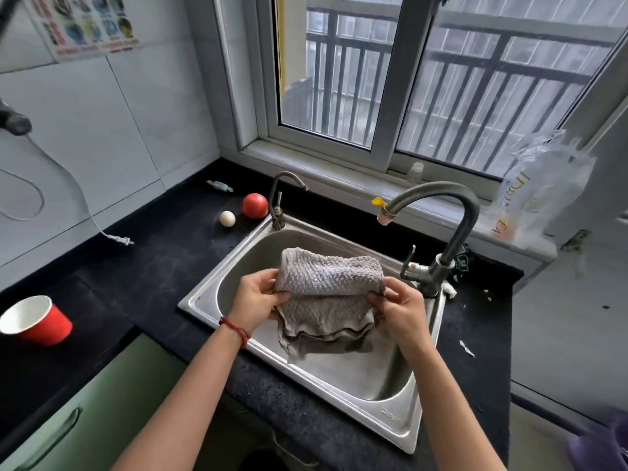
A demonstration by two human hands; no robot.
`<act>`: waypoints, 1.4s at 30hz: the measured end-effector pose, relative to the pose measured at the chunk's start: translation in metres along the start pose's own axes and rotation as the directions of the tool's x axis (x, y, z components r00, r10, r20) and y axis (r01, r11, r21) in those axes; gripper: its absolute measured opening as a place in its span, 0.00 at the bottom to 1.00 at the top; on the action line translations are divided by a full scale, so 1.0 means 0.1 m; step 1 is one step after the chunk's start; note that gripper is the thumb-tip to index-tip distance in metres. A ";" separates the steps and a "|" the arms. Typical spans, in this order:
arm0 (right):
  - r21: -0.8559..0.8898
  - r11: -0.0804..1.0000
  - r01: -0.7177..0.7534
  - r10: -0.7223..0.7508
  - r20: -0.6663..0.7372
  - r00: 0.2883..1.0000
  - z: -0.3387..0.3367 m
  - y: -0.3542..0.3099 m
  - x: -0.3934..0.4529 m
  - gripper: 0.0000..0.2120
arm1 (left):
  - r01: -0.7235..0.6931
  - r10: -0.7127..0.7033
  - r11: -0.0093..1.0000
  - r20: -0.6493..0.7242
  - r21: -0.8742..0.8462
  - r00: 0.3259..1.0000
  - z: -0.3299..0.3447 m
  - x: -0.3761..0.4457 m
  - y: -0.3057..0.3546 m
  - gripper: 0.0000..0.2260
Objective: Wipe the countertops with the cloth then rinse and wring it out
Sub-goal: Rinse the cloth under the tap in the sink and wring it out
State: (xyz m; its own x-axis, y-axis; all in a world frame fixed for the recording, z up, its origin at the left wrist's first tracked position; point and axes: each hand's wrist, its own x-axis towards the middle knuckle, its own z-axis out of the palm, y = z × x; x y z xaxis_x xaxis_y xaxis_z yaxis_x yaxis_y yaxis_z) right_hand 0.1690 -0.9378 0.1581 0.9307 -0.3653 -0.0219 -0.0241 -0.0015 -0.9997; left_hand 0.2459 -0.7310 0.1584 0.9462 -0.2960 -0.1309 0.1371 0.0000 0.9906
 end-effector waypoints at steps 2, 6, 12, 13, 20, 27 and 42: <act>0.127 0.991 0.036 -0.041 0.032 0.999 -0.03 -0.06 -0.02 0.18 | -0.025 0.027 0.991 0.014 -0.130 1.000 -0.06 -0.01 0.09 0.11; 0.294 0.939 0.176 -0.216 0.107 0.971 -0.05 -0.16 0.00 0.19 | -0.254 0.293 0.940 0.161 -0.227 0.942 -0.15 -0.02 0.25 0.15; 0.275 0.959 0.075 -0.120 0.149 0.982 -0.06 -0.17 0.08 0.12 | -0.098 0.176 0.948 0.243 -0.302 0.954 -0.16 -0.07 0.19 0.18; 0.248 0.966 0.068 -0.112 0.169 0.979 -0.06 -0.18 0.08 0.10 | -0.007 0.121 0.938 0.310 -0.345 0.943 -0.19 -0.08 0.19 0.19; 0.001 0.996 0.087 -0.079 0.429 0.900 0.04 -0.39 0.15 0.13 | 0.250 -0.226 0.967 0.598 0.044 0.769 0.04 -0.12 0.12 0.23; 0.110 0.844 -0.524 0.460 0.355 0.814 0.10 0.06 0.06 0.33 | 0.277 -0.213 0.930 0.261 -0.241 0.942 0.34 -0.24 0.01 0.05; 0.332 0.934 -0.135 0.028 0.306 0.952 0.28 0.13 -0.22 0.11 | 0.180 -0.083 0.883 0.233 -0.433 0.969 0.26 -0.24 0.01 0.22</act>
State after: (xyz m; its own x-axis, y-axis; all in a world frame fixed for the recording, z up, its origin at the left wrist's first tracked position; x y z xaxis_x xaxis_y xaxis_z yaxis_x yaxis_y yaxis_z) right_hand 0.1587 -0.9043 0.1449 0.9967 -0.0624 -0.0523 -0.0267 0.3569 -0.9338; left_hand 0.2157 -0.7484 0.1639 0.8372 -0.5090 -0.1998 0.4181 0.3604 0.8339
